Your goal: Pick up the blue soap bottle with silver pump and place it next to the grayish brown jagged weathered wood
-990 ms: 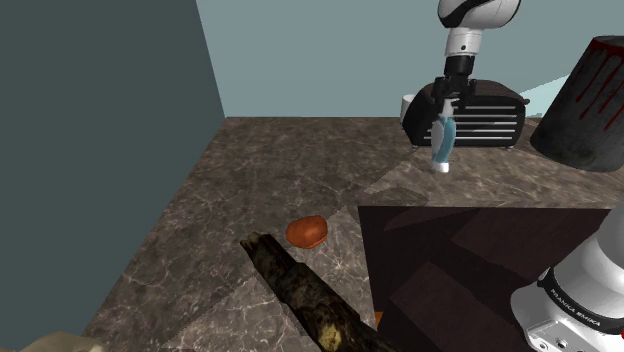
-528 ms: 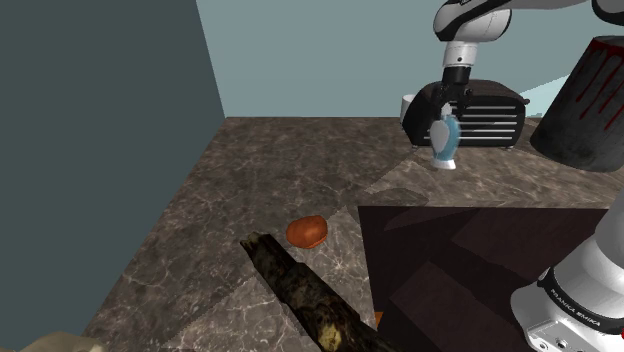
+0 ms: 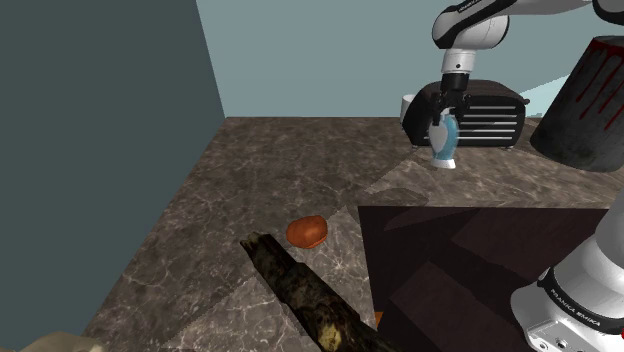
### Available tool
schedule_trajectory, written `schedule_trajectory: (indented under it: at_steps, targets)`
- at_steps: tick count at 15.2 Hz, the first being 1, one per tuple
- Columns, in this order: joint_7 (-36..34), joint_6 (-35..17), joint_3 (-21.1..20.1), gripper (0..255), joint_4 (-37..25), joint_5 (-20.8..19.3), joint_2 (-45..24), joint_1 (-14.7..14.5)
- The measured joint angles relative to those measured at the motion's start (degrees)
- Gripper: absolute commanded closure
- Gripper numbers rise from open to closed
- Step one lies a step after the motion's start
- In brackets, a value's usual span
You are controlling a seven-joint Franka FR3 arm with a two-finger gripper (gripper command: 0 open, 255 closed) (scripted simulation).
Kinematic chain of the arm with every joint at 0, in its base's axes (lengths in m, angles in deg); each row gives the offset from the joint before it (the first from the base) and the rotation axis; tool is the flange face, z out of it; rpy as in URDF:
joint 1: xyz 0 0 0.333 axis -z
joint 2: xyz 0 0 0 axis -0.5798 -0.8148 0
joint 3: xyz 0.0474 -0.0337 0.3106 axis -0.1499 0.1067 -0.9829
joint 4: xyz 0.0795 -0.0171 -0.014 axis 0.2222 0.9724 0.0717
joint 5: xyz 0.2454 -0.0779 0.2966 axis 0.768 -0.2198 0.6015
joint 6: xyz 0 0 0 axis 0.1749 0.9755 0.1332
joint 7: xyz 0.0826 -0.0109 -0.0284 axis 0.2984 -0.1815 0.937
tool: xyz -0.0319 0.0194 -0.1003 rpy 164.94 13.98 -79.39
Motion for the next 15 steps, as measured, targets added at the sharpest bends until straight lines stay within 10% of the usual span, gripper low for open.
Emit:
schedule_trajectory:
  at_steps: [1, 2, 15]
  targets:
    - [0.0, 0.0, 0.0, 0, 0.0, 0.0, 0.0, 0.0]
    - [0.0, 0.0, 0.0, 255, 0.0, 0.0, 0.0, 0.0]
    - [-0.2, 1.4, 0.1, 255, -0.8, -0.2, 0.7, 0.0]
